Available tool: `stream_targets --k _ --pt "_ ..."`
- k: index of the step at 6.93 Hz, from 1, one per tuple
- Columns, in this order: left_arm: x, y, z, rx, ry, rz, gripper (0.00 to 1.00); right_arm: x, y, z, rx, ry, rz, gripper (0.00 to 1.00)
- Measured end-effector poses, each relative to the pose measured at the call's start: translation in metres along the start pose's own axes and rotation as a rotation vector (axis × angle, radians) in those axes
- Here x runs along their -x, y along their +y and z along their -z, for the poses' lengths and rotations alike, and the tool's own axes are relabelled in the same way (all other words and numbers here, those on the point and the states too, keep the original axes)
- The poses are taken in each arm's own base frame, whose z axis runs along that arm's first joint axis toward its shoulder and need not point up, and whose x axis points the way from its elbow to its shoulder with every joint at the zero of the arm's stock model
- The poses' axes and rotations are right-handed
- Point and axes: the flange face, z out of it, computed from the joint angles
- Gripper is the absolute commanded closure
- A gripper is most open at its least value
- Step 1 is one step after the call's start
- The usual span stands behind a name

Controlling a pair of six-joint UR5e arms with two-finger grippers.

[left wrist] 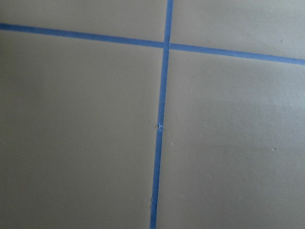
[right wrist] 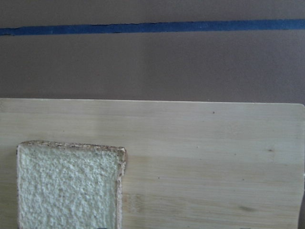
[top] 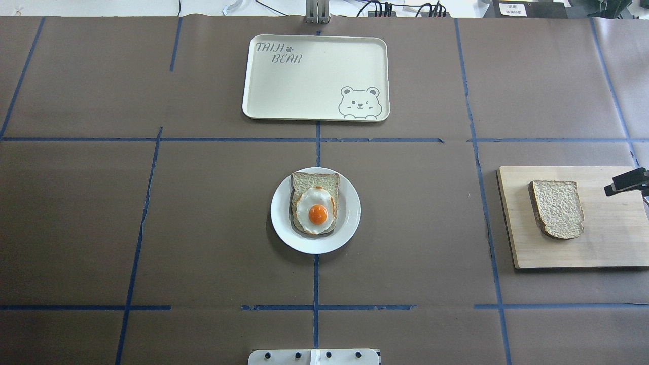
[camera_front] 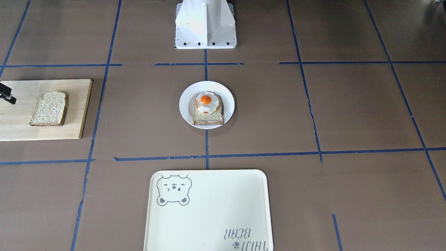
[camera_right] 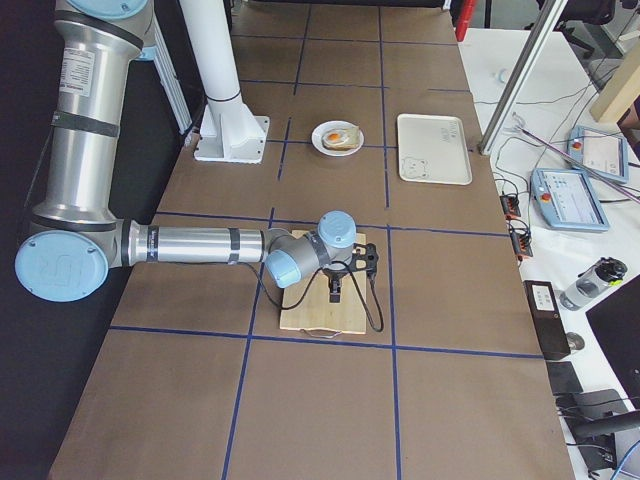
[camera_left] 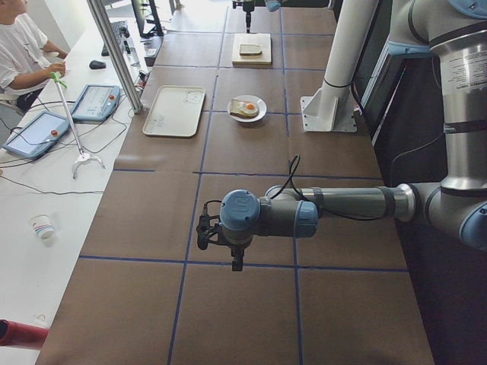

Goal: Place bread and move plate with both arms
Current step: 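Lower the right gripper onto the bread slice on the bamboo board and grasp it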

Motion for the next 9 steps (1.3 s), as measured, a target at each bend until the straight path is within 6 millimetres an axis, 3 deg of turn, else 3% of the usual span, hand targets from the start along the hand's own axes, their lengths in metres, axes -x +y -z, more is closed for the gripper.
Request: stream_targets --k 5,6,7,8,9 --pt "-0.003 0.003 -0.001 -0.022 0.007 -0.037 0.00 0.034 -0.004 -0.039 -0.007 -0.030 -0.013 0.17" --pt "-0.004 0.003 -0.001 -0.023 0.007 -0.039 0.00 0.038 -0.002 -0.049 -0.005 -0.011 -0.007 0.29" --pt "-0.004 0.003 -0.001 -0.023 0.007 -0.041 0.00 0.039 -0.001 -0.054 -0.004 0.000 -0.005 0.63" --pt "-0.004 0.003 -0.001 -0.024 0.008 -0.042 0.00 0.039 -0.001 -0.056 -0.004 0.004 -0.009 0.87" --pt "-0.004 0.003 -0.001 -0.024 0.008 -0.043 0.00 0.040 -0.001 -0.056 -0.006 0.003 -0.017 1.00"
